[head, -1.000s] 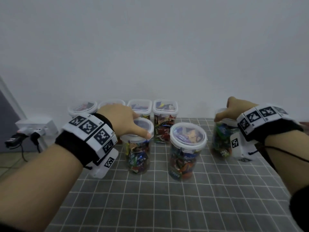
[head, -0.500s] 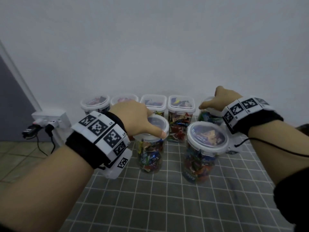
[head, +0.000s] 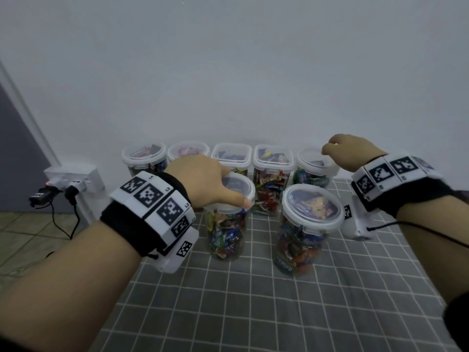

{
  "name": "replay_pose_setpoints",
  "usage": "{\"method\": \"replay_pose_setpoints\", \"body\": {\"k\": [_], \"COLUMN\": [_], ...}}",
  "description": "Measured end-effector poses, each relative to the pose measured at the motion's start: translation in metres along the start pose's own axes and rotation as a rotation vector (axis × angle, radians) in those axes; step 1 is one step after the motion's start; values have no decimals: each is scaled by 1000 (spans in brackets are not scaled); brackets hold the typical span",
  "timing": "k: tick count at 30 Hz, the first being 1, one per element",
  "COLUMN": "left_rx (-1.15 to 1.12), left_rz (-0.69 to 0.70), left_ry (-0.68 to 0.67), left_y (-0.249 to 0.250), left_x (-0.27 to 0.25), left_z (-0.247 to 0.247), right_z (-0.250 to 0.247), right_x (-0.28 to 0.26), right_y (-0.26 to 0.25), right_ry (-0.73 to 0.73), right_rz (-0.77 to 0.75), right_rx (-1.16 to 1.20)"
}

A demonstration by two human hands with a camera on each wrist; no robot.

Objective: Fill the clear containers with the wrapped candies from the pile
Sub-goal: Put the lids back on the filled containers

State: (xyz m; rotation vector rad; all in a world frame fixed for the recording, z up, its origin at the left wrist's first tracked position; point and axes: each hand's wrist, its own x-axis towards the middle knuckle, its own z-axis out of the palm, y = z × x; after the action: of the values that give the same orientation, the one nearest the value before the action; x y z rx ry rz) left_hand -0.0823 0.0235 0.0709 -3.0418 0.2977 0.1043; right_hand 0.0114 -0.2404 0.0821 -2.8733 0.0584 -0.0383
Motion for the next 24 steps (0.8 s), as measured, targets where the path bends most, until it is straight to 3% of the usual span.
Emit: {"method": "replay_pose_setpoints", "body": {"k": [4,9,11,17,24], "left_rx": [26,50,42,57,1], "left_rz": [-8,-12,-16,17,138], "left_ry": [-15,-91,-114,-88,-24], "left_y": [2,10,15,35,67], "left_x": [-3,-4,-5,-6,0], "left_z": [0,-7,-11,-24,-28], "right_z": [-17,-13,-5,1,-19], "right_x": [-39,-91,-100,-113,-98], "right_y": [0,-10,-11,1,45], "right_ry": [48,-313,-376,-265,-190], "right_rz": [-159,-352,-378,-382,-182], "right_rx": [-15,-55,-89,-60,-114]}}
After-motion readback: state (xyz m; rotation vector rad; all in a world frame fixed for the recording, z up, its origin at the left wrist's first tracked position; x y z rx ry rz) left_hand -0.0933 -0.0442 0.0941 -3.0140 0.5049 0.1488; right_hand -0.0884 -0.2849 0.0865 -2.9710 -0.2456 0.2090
